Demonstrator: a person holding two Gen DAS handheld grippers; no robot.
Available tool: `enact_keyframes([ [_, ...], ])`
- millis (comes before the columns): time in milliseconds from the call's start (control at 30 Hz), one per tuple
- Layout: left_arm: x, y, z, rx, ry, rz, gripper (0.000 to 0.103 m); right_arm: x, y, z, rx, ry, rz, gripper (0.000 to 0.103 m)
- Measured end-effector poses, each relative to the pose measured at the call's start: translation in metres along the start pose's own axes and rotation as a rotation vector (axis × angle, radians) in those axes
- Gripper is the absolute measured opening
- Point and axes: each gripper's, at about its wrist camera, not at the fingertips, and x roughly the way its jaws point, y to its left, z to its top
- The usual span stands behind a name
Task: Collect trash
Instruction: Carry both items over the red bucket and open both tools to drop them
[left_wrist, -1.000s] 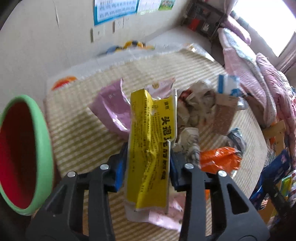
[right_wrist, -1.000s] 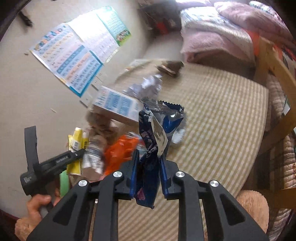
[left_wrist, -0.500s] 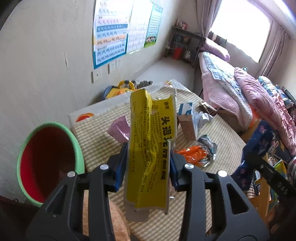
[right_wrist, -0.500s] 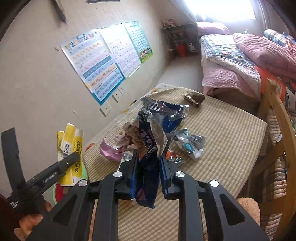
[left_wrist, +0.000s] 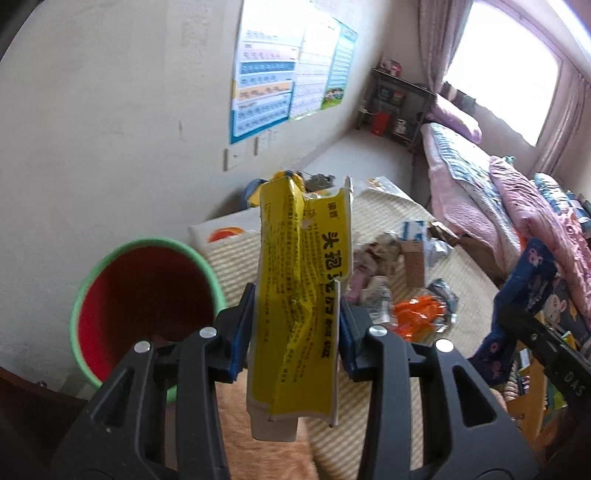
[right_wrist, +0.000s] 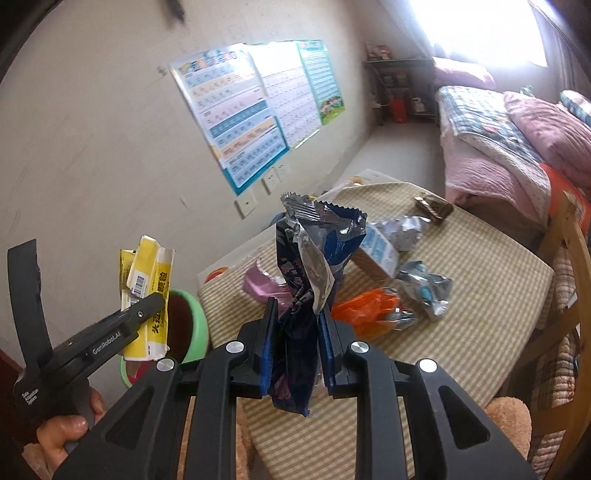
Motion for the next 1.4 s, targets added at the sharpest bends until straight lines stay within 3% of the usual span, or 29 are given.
enact_keyframes([
  [300,-0.013,0.048,-0.002,-0.002,-0.043,0.095,0.038,0.018,0.056,0.002,-0.130,0.029,0.016,0.020],
  [833,0.006,0.147,-0.025,-0.187,0.054,0.098,0.038,0.067,0.120,-0.004,-0.243,0.116,0.036,0.020],
  [1400,0.030,0.187,-0.042,-0.295,0.131,0.098,0.038,0.121,0.176,-0.013,-0.334,0.225,0.187,0.020],
])
